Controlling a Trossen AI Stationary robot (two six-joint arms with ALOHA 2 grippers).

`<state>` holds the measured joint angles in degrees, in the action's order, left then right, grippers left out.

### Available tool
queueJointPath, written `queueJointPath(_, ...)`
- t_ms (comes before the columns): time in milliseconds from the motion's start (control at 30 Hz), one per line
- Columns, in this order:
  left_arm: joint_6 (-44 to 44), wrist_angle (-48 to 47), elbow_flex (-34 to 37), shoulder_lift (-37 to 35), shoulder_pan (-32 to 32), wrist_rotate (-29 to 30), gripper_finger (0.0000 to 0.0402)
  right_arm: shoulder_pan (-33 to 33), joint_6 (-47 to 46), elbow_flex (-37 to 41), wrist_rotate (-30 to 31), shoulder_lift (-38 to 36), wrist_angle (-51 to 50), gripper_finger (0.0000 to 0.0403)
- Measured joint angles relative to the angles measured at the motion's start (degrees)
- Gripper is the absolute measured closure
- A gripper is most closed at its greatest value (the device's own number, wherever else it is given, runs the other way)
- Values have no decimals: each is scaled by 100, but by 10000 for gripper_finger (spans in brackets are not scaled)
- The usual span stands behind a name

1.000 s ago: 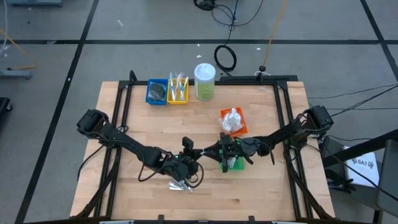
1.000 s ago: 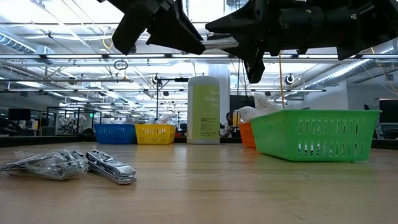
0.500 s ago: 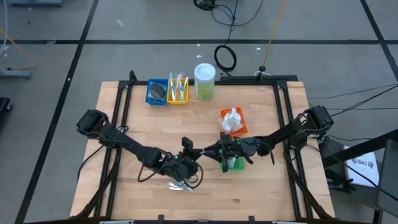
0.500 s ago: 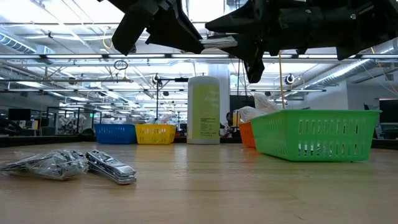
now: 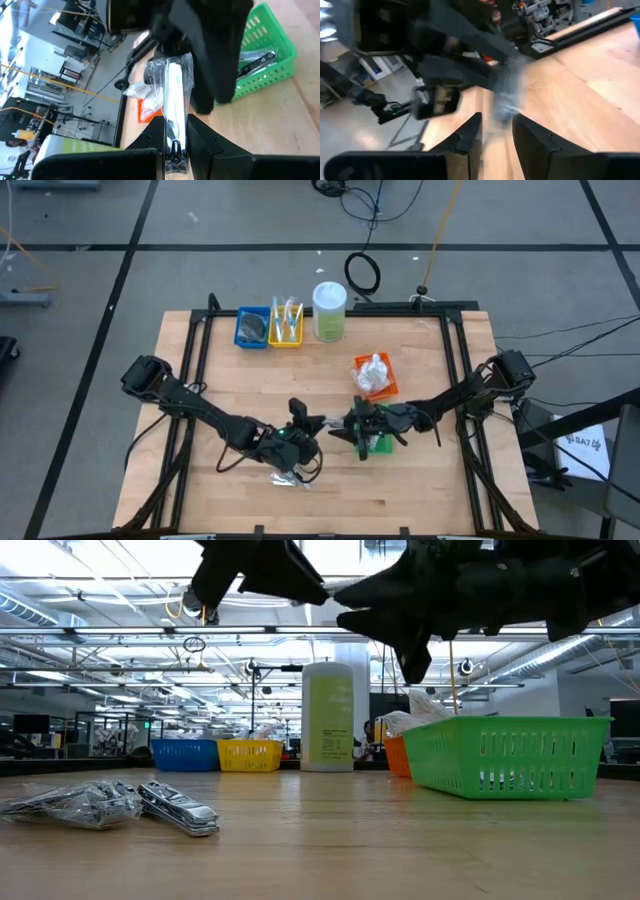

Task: Pick & Place Travel size toiletries
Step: Put the nail cutter into the green bin

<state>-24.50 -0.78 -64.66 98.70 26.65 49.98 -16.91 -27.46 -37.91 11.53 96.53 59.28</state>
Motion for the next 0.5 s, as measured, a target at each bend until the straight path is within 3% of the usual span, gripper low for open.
queueJointPath(500, 246, -41, 0, 2, 68, -47, 366, 2, 173, -2, 18, -37, 341, 303)
